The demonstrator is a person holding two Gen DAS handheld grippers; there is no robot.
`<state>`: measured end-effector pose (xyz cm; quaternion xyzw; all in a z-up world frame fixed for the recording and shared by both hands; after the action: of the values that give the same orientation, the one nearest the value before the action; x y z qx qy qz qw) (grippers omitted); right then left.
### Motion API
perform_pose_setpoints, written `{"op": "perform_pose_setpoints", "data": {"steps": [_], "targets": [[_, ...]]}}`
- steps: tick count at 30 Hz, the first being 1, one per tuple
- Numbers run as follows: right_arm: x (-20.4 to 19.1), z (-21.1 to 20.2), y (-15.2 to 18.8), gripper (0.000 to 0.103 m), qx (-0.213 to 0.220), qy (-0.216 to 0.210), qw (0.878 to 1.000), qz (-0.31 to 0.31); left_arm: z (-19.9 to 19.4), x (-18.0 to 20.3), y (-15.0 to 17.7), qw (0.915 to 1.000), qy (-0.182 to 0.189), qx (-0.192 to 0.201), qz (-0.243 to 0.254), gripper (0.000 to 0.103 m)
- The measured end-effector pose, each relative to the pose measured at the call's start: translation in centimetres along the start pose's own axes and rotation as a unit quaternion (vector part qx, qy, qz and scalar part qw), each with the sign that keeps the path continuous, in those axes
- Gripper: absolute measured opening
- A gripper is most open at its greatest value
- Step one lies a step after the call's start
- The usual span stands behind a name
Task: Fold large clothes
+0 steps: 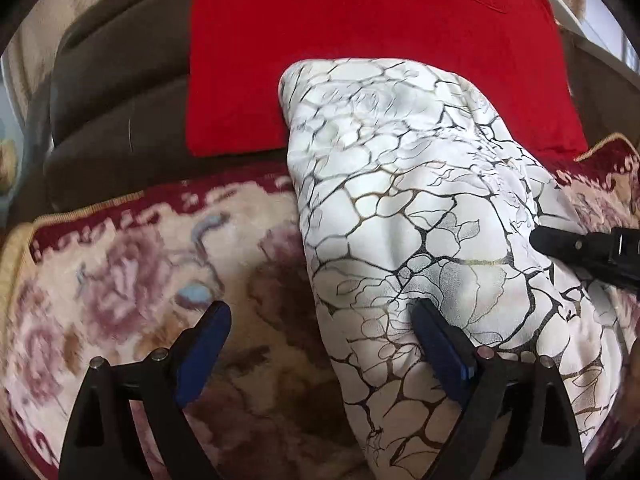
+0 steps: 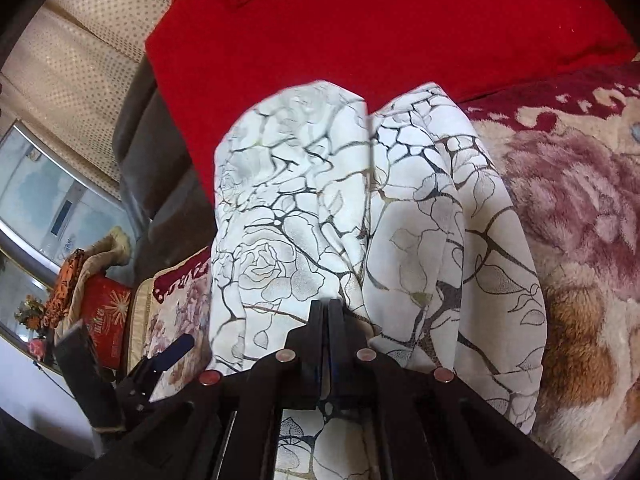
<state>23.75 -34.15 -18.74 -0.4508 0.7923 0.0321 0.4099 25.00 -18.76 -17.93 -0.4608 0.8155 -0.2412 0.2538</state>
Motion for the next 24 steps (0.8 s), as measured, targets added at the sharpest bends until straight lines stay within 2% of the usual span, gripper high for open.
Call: {"op": "perform_pose_setpoints", "data": {"steps": [4,6,10,13,15,17,18,20,23,24], "targets": [[-0.4,-0.4,-0.2,0.006,0.0,-0.018,1.0,0.016,-1.4,-0.2,-0.4,0.9995,-0.023,0.022,0.006,0.092],[-1.1,-1.6,-0.5,0.008,0.018,-0.025,0.999,0.008,-2.0,-0.4,-0.6,0.9988,-0.035,0.033,0.004,0.092],[-3.2,-3.0,-1.6,0.009,0.055,-0.037,0.998,-0.017,-2.2,-0.5,-0.8,0.9991,-0.031,0.029,0.004,0.092],[-4.3,-2.7,-2.0,0.009,0.057,-0.038,0.997,-0.026,-2.4,-0.1,-1.1,0.9989,-0.033,0.031,0.009,0.092],[-4.1,-1.4,-2.0,0.009,0.048,-0.013,0.998,-0.034,-2.6,-0.1,-1.1,0.999,-0.032,0.03,0.008,0.092],[-2.1,1.4,-1.7,0.005,0.018,0.048,0.998,-0.024,-2.5,0.1,-1.1,0.9991,-0.032,0.028,0.01,0.092],[-0.5,2.8,-1.6,0.0,0.006,0.046,0.999,-0.002,-2.3,0.1,-1.1,0.999,-0.033,0.028,0.013,0.092],[0.3,2.8,-2.1,0.0,0.0,0.024,0.999,0.022,-2.3,0.0,-1.1,0.9988,-0.036,0.032,0.013,0.092],[-0.1,2.9,-1.9,0.0,0.014,0.035,0.999,-0.004,-2.4,0.2,-1.1,0.9987,-0.039,0.031,0.013,0.092],[-0.2,3.0,-1.7,0.0,0.019,0.041,0.999,-0.014,-2.4,0.1,-0.8,0.9989,-0.045,0.007,0.013,0.092]]}}
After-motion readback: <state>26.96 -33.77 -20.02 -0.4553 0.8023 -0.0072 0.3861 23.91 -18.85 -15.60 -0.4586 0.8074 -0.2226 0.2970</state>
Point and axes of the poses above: each gripper's, at about its wrist camera, not at the fingertips, and z roughly the way its jaws point, x to its right, y to its underside, the point moved 5 cm from there along z, roughly the way its jaws point, and after that the axes turned 10 degrees about z, right-handed, at the moved point
